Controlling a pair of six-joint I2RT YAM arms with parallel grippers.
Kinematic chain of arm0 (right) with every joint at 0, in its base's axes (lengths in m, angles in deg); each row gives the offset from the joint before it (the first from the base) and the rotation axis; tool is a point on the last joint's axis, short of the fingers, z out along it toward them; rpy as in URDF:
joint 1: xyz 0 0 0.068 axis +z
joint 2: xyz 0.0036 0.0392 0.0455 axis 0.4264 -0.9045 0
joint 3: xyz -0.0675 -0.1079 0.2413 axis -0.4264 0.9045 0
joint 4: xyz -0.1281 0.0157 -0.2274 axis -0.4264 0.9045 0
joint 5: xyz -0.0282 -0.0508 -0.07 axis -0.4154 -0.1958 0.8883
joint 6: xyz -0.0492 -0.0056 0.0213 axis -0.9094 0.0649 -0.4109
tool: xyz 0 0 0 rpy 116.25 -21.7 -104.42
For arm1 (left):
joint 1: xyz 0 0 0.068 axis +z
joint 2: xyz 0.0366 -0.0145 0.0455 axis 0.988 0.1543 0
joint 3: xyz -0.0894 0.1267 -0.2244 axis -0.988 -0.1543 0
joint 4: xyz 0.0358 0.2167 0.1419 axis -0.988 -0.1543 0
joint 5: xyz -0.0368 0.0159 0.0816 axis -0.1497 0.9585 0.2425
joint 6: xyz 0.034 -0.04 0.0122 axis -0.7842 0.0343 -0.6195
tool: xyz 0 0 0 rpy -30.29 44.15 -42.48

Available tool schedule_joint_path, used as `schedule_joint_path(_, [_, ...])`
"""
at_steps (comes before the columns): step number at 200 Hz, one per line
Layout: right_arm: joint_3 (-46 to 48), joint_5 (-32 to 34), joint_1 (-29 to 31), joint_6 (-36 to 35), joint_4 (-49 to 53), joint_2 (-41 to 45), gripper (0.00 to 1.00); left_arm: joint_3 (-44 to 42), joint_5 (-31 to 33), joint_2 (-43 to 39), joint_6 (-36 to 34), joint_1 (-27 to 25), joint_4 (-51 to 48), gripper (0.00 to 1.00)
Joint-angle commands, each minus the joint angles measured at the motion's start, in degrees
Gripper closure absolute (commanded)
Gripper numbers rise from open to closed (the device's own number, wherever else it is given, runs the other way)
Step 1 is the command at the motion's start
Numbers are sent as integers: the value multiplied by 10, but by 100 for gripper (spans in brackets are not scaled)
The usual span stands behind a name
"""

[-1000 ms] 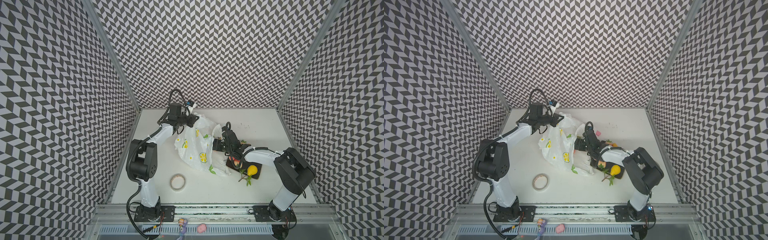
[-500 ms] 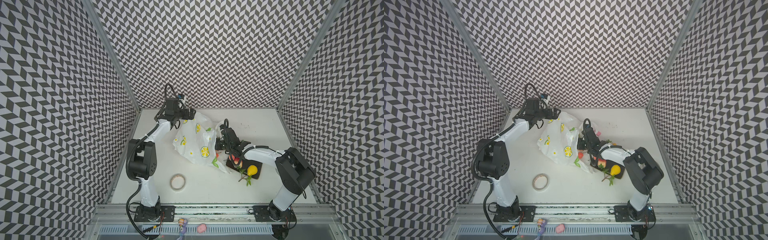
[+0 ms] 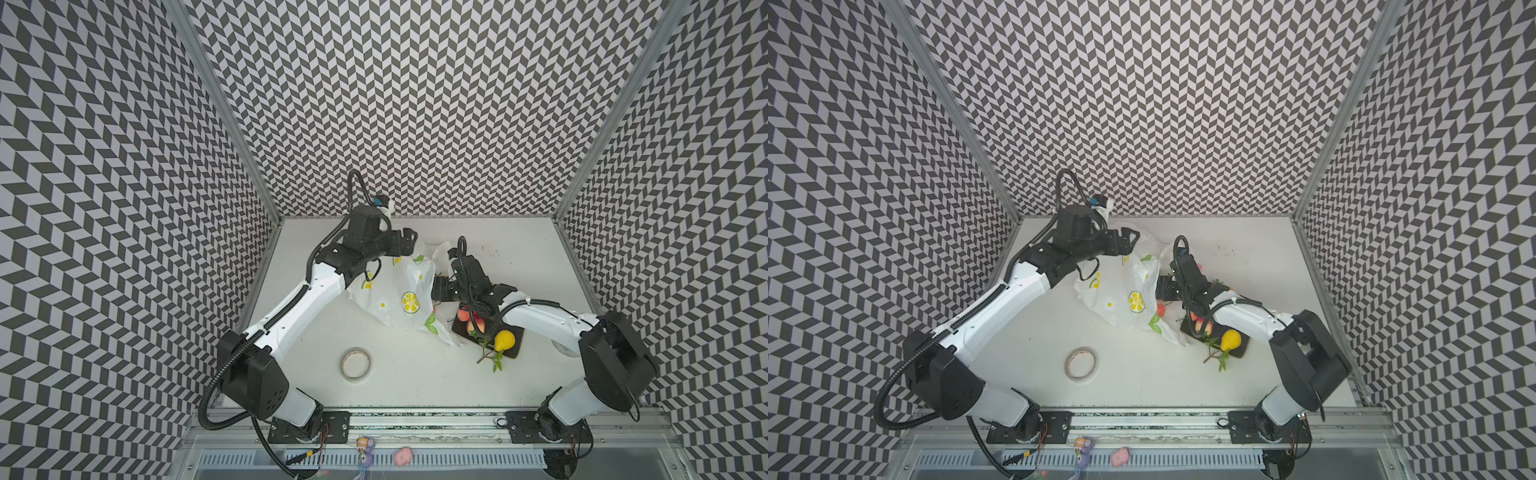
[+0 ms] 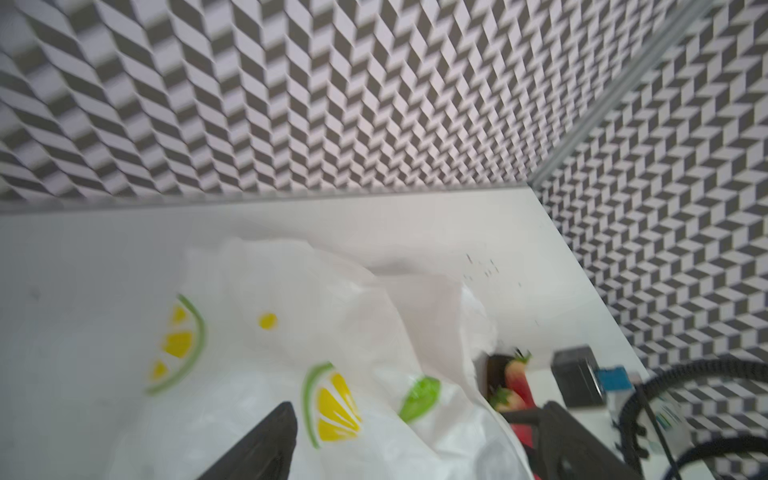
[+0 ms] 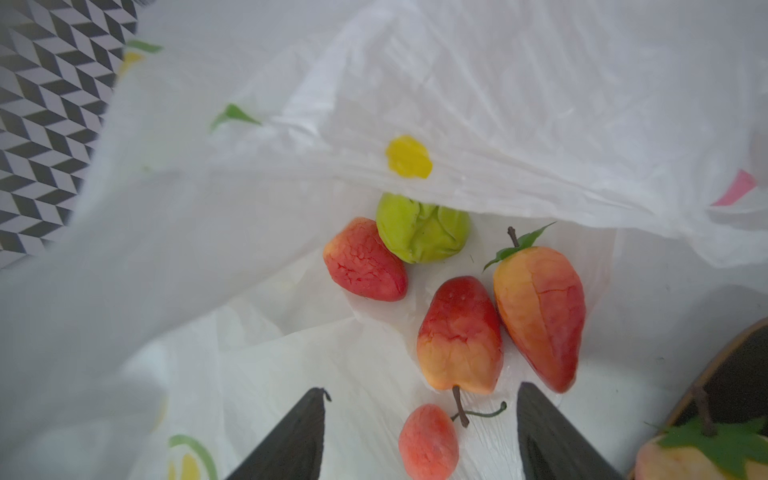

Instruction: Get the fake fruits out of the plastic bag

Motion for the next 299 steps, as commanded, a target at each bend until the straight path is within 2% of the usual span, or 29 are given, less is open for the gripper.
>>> schedule_joint_path(1, [33,2,-5,31,0,35,30,-22,29,-20,67,-45,-62,10])
schedule_joint_path(45, [87,-16,-5,77,-4,92,32,-70,24,-24,81,-112,-57,6])
schedule_joint_path(91, [130,51,-5,124,60,191,32,-58,57,4,55,-139,-94,4])
schedule_joint_path(127, [169,87,-5,148,93,266,31,-36,107,35,30,-169,-131,0])
schedule_joint_path(158, [191,104,-5,154,89,305,31,1,160,84,12,-187,-157,0])
schedule_joint_path(173, [194,110,-6,155,85,310,30,6,176,104,4,-189,-147,4])
schedule_joint_path(186, [191,113,-5,149,82,309,30,19,203,124,5,-188,-156,10])
schedule_joint_path(204, [179,109,-5,133,79,301,30,30,237,138,6,-188,-173,27])
schedule_joint_path(220, [170,96,-5,110,65,289,30,11,241,130,3,-188,-160,39])
schedule_joint_path(240, [156,70,-5,71,25,263,30,-33,243,110,4,-182,-142,59])
schedule_joint_path(257, [130,51,-5,45,9,222,30,-70,245,86,5,-171,-125,81])
schedule_joint_path(269, [108,33,-5,32,6,189,30,-98,245,65,5,-166,-105,92])
schedule_joint_path(282, [82,11,-5,16,6,146,30,-127,239,39,4,-160,-82,99])
schedule_joint_path(299, [46,-2,-5,-10,20,94,31,-162,229,7,3,-150,-51,100])
